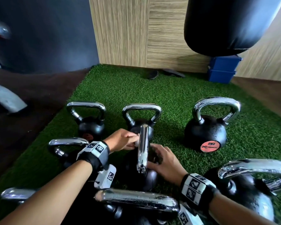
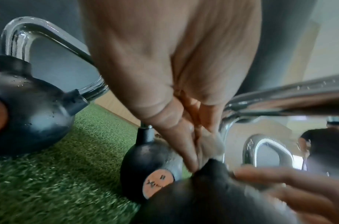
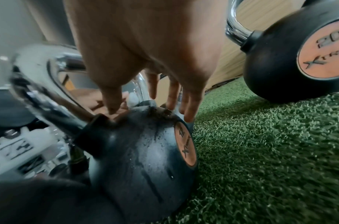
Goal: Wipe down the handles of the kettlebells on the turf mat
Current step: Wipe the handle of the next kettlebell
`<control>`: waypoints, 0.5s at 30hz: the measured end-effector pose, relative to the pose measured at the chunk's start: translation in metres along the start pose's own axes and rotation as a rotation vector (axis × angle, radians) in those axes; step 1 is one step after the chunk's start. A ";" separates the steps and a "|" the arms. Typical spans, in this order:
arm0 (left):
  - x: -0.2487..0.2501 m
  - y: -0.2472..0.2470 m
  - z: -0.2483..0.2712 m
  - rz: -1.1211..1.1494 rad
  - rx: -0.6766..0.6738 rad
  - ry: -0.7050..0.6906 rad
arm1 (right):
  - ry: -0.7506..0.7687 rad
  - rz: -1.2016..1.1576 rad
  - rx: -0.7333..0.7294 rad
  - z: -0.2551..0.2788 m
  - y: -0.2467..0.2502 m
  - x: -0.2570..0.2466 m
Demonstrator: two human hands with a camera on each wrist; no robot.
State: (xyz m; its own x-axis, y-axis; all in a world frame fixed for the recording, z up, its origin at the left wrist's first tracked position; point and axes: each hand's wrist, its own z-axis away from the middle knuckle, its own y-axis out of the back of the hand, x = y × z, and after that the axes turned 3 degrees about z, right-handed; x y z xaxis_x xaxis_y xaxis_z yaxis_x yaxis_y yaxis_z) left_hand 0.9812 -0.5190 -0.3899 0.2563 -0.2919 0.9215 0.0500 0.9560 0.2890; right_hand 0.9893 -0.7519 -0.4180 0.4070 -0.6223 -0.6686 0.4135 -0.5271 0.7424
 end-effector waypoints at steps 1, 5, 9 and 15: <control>-0.002 -0.002 0.003 -0.013 -0.003 -0.037 | -0.026 -0.015 -0.052 -0.006 -0.004 -0.002; 0.001 -0.007 0.002 -0.059 0.132 -0.085 | -0.130 -0.113 -0.188 -0.024 -0.020 -0.005; 0.018 0.002 -0.003 -0.205 0.345 -0.213 | -0.140 -0.138 -0.219 -0.026 -0.024 0.003; 0.019 0.002 0.000 -0.380 0.359 -0.289 | -0.118 -0.176 -0.185 -0.025 -0.028 0.006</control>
State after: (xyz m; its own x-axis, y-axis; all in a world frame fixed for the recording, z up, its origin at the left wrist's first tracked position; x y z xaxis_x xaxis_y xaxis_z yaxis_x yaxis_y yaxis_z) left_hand 0.9857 -0.5222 -0.3719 0.0085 -0.6553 0.7553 -0.2554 0.7289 0.6352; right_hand 0.9999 -0.7263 -0.4441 0.2228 -0.5996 -0.7687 0.6157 -0.5248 0.5878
